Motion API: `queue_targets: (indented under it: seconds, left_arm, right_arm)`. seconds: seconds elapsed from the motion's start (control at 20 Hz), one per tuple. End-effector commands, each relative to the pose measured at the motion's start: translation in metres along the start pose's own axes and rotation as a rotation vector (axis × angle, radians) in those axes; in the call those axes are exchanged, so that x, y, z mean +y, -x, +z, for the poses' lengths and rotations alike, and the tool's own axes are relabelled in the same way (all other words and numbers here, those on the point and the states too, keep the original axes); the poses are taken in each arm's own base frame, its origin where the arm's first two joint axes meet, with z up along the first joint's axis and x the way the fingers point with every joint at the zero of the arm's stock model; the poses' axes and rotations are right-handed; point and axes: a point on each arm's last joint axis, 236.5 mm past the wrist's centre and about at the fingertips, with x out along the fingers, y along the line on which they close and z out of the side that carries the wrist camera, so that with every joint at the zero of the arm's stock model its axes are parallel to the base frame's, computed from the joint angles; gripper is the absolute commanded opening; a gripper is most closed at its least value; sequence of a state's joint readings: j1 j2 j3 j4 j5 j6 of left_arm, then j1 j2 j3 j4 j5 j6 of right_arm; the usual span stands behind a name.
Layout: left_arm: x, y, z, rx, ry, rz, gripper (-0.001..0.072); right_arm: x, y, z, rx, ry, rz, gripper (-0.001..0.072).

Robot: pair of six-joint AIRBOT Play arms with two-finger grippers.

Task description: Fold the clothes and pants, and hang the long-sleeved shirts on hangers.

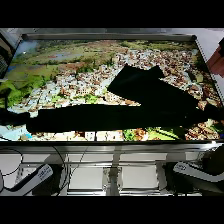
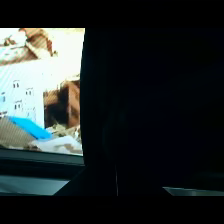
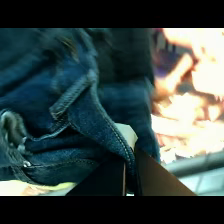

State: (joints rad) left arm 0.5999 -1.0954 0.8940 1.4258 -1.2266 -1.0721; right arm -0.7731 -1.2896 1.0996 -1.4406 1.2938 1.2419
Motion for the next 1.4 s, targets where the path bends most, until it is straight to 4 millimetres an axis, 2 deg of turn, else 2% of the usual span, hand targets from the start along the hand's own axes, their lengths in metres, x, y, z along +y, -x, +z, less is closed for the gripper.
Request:
queue_targets:
  seconds: [0.0, 0.15, 0.5, 0.8, 0.95, 1.1, 1.2, 1.25, 1.3, 1.35]
  left_arm:
    - [0.011, -0.020, -0.036, 0.081, -0.042, 0.065, 0.0019]
    - [0.010, -0.022, -0.034, 0.070, -0.029, 0.063, 0.0019]
    - [0.009, -0.029, -0.038, 0.090, 0.028, 0.055, 0.0020]
    - [0.010, -0.028, -0.037, 0.085, 0.027, 0.058, 0.0020]
    - [0.013, -0.020, -0.027, 0.057, 0.020, 0.071, 0.0020]
    - [0.018, -0.006, -0.005, -0.010, 0.033, 0.086, 0.0020]
    - [0.017, -0.003, 0.000, -0.024, 0.035, 0.081, 0.0022]
    - [0.017, -0.003, 0.000, -0.023, 0.035, 0.081, 0.0074]
    - [0.017, -0.002, 0.000, -0.024, 0.035, 0.081, 0.0214]
    - [0.017, -0.001, 0.001, -0.025, 0.035, 0.081, 0.0240]
  right_arm:
    - [-0.039, -0.009, -0.033, 0.026, -0.091, -0.040, 0.0012]
    - [-0.058, -0.006, -0.039, -0.001, -0.165, -0.042, 0.0013]
    - [-0.063, -0.032, -0.065, 0.056, -0.214, -0.057, 0.0013]
    - [-0.080, -0.028, -0.081, 0.117, -0.217, -0.139, 0.0014]
    - [-0.077, -0.023, -0.077, 0.110, -0.224, -0.123, 0.0014]
    - [-0.065, -0.016, -0.057, 0.049, -0.250, -0.061, 0.0014]
    - [-0.064, -0.014, -0.056, 0.045, -0.252, -0.055, 0.0015]
    - [-0.064, -0.014, -0.058, 0.054, -0.250, -0.059, 0.0081]
    - [-0.064, -0.013, -0.059, 0.061, -0.249, -0.060, 0.0241]
    - [-0.064, -0.009, -0.058, 0.064, -0.248, -0.058, 0.0361]
